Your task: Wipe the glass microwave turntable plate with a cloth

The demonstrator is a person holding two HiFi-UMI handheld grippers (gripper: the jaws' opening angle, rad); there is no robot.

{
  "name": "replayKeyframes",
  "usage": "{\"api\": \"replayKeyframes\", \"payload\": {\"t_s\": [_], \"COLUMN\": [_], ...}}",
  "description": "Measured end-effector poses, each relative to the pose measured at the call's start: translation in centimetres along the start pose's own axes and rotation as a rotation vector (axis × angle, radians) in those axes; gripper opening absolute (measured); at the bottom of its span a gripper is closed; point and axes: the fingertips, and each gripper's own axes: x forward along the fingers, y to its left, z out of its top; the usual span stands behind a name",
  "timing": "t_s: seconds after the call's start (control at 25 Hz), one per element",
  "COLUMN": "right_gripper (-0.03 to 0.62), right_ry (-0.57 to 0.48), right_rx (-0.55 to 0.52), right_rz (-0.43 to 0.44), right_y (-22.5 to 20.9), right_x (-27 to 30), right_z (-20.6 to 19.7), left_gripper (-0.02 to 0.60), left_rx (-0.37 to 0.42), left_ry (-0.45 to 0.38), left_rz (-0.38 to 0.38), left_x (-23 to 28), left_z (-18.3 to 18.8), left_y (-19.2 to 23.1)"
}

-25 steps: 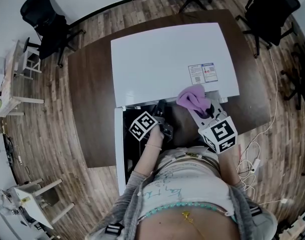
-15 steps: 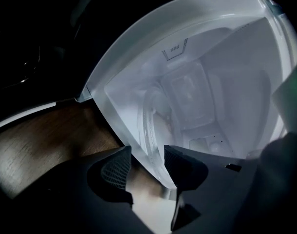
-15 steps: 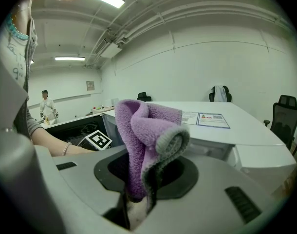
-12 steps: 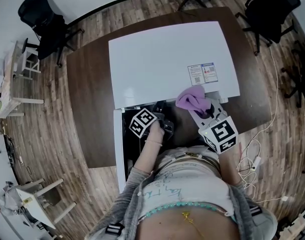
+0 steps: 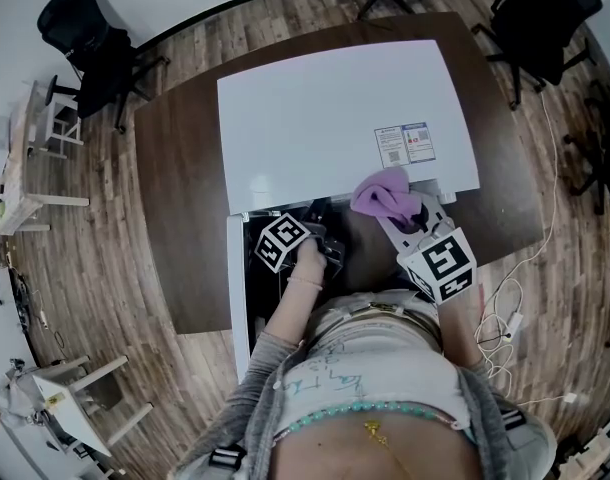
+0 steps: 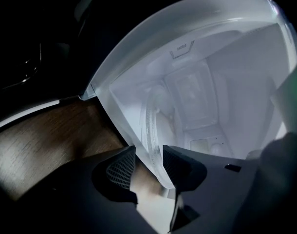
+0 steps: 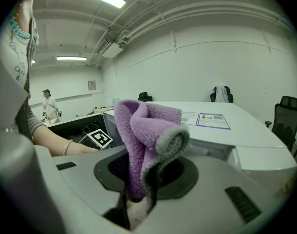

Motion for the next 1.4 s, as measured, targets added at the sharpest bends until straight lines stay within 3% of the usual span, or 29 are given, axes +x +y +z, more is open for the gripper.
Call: {"api": "replayKeyframes", "payload": {"t_s": [0.32,0.6,1.4], "right_gripper": [0.109,0.109,0.109], "right_ry": [0.004,0.004,0.003], "right_rx": [-0.011,-0.014,-0.011], "right_rz": [-0.004,-0.014,-0.059], "right_y": [0.0,0.2,0.1], "right_x": [-0.1,-0.3,-2.3], "right_z": [-0.1,-0.4,-0.9], "left_gripper": [0.097,0.078,0.069], "left_rx": [0.001,-0.051,-0.040], "left_ry": [-0.015,-0.024,-0.020], "left_rz": [-0.046,-0.078,-0.097], "left_x": [-0.8,-1.1,-3.8], "left_z": [-0.3,-0.4,-1.7], "left_y": [-0.3,-0.3,0.5]}}
